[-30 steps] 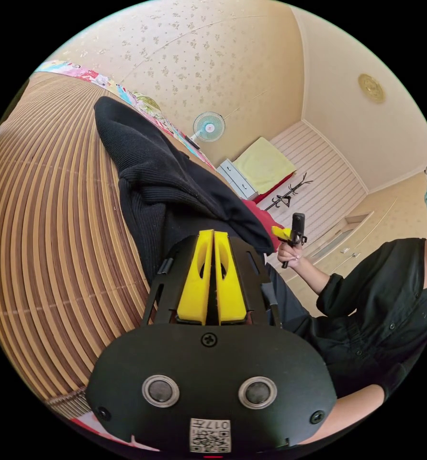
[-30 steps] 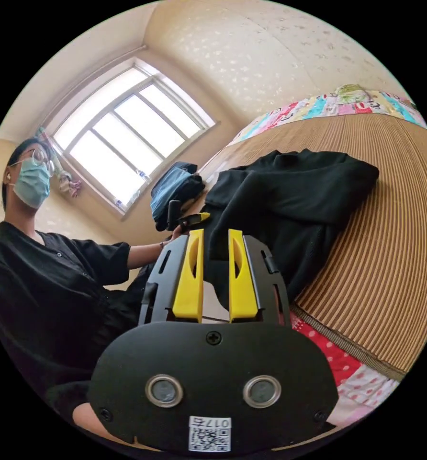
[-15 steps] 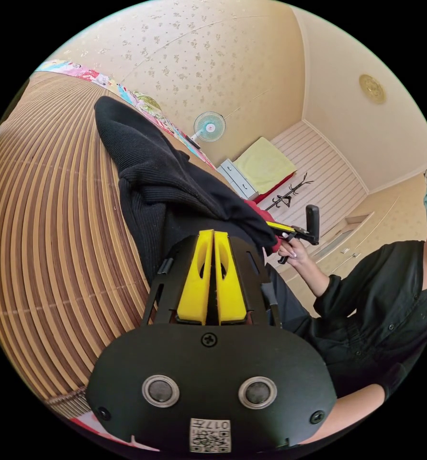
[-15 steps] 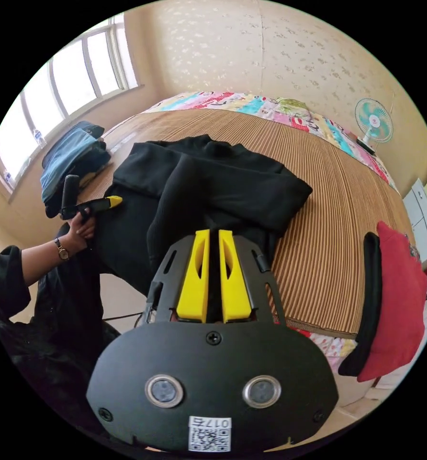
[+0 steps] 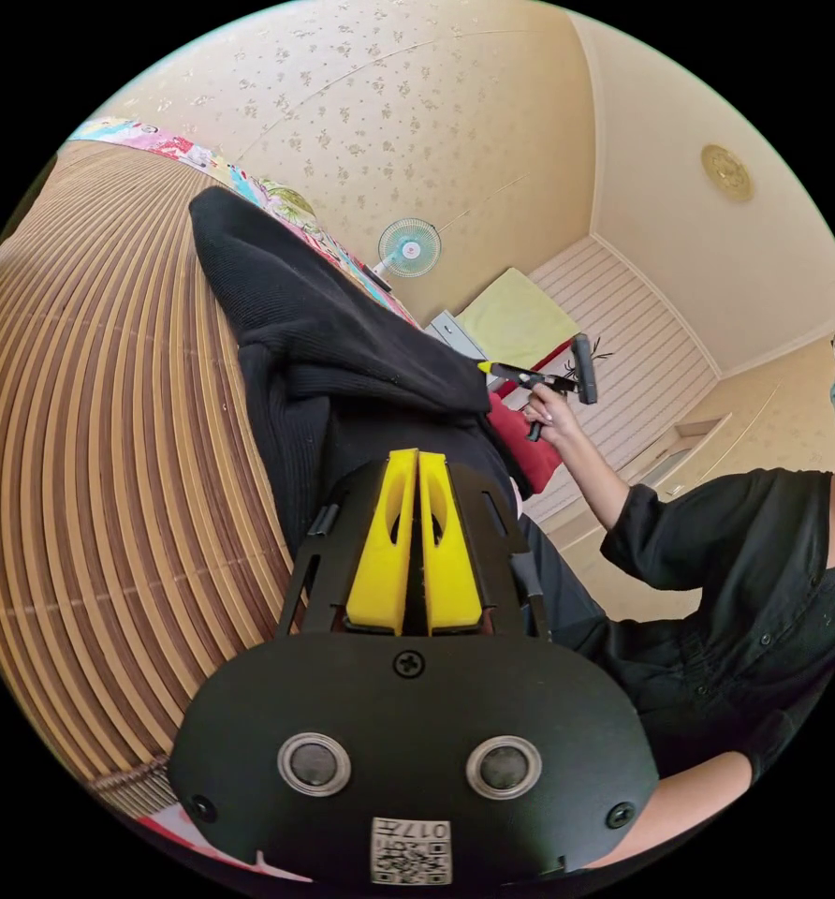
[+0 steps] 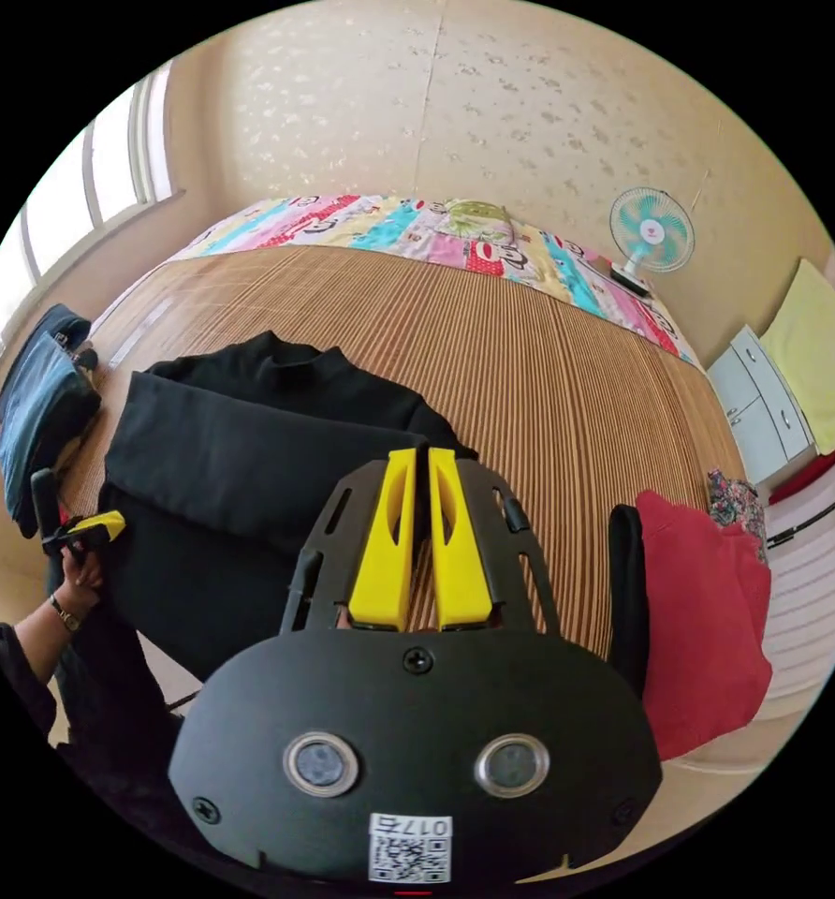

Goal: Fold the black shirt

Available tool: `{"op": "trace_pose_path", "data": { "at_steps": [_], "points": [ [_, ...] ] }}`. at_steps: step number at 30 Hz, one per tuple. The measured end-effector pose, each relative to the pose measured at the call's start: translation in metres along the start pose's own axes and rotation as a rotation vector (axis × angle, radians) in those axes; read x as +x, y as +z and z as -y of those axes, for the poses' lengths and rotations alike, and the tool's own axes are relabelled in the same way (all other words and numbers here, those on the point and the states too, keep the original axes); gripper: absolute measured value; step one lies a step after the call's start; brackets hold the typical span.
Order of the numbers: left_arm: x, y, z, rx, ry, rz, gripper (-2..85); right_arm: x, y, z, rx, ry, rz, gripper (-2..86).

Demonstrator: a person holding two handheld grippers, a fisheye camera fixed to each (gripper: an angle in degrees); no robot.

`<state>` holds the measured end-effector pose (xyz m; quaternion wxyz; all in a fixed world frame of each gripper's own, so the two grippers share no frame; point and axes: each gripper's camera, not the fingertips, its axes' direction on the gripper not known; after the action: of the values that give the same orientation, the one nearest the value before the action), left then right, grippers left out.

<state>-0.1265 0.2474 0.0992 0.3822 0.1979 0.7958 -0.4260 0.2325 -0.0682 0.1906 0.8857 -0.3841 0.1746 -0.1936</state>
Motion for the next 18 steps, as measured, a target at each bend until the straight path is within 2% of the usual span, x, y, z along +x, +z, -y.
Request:
{"op": "trace_pose_path", "data": {
  "at_steps": [3, 6, 11, 15, 18],
  "points": [
    [-0.004, -0.001, -0.004, 0.0, 0.0, 0.0, -1.0, 0.002, 0.05, 0.003, -0.069, 0.063, 0.008, 3.7],
    [-0.008, 0.0, -0.009, -0.001, 0.001, 0.0, -1.0, -0.011, 0.069, 0.0, -0.105, 0.036, -0.028, 4.4],
    [-0.015, 0.004, -0.017, -0.002, 0.002, 0.002, -1.0, 0.003, 0.034, -0.019, -0.02, 0.125, 0.003, 5.4],
    [-0.02, 0.012, -0.025, -0.003, 0.002, 0.003, -1.0, 0.016, -0.005, -0.075, 0.057, 0.153, 0.214, 2.1],
    [-0.024, 0.02, -0.031, -0.004, 0.002, 0.007, -1.0, 0.005, -0.03, -0.128, 0.086, 0.123, 0.255, 1.1]
  ]
}}
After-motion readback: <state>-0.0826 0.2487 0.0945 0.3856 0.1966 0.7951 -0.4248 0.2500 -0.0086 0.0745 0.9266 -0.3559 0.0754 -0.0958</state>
